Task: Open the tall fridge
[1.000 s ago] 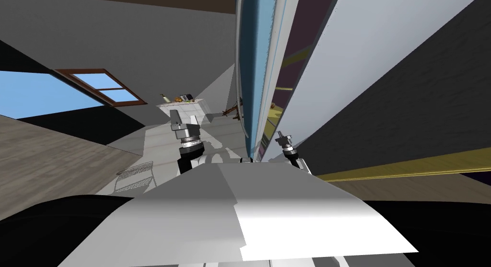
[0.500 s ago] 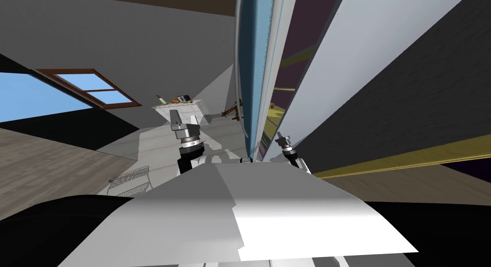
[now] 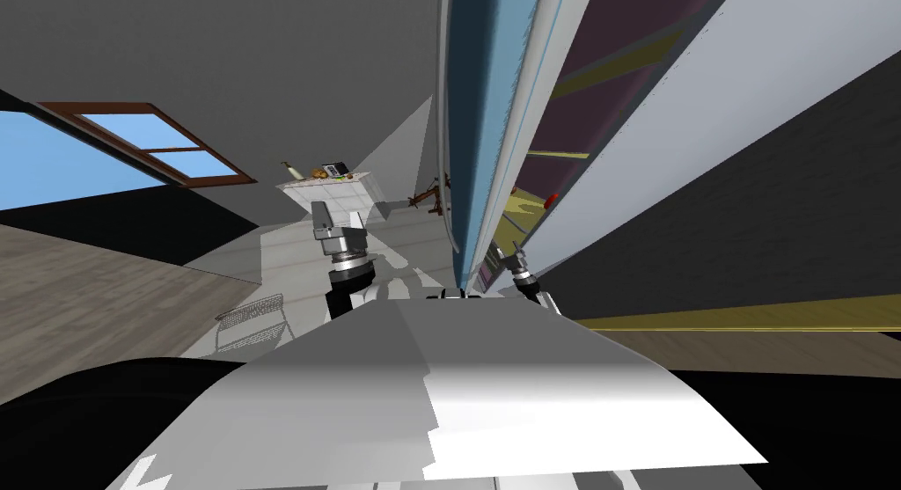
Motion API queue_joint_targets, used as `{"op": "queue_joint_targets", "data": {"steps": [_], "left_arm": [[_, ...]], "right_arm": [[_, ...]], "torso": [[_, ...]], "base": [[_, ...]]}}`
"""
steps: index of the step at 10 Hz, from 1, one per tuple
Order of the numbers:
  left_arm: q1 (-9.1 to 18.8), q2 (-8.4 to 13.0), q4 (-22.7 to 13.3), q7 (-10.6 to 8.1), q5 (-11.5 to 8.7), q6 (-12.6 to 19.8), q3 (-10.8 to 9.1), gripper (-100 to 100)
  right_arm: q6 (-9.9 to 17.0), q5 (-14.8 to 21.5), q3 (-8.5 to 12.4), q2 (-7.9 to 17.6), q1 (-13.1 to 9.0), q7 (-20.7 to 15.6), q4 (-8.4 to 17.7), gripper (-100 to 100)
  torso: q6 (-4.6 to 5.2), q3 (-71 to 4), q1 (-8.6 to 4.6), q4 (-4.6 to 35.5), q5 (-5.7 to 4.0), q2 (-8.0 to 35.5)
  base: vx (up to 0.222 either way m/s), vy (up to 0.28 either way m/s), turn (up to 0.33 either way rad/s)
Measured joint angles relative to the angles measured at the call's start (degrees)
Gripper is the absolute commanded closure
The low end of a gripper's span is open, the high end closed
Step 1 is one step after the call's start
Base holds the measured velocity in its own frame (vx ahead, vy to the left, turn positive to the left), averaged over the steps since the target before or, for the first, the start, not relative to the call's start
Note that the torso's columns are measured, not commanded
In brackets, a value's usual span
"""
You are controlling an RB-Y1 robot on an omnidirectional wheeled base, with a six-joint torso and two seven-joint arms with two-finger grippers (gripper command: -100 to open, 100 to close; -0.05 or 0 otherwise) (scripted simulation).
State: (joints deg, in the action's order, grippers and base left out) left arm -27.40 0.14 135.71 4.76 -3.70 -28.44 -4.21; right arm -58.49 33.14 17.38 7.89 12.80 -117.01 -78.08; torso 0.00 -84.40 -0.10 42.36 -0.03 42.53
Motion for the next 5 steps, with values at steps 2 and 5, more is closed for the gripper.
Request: {"op": "queue_joint_targets", "data": {"steps": [2, 5], "left_arm": [[0.00, 0.00, 0.00, 0.00, 0.00, 0.00, 0.00, 0], [0.00, 0.00, 0.00, 0.00, 0.00, 0.00, 0.00, 0]], "right_arm": [[-0.18, 0.41, 0.15, -0.79, -0.23, -1.59, 0.74, -100], [-0.16, 0.93, 0.22, -2.27, -0.31, -3.28, 1.23, -100]], "torso": [[0.00, -0.15, 0.03, -0.07, 0.01, -0.22], [-0.01, -0.19, 0.15, -0.09, 0.05, -0.27]], "base": [[0.003, 0.030, -0.015], [0.003, 0.044, -0.015]]}}
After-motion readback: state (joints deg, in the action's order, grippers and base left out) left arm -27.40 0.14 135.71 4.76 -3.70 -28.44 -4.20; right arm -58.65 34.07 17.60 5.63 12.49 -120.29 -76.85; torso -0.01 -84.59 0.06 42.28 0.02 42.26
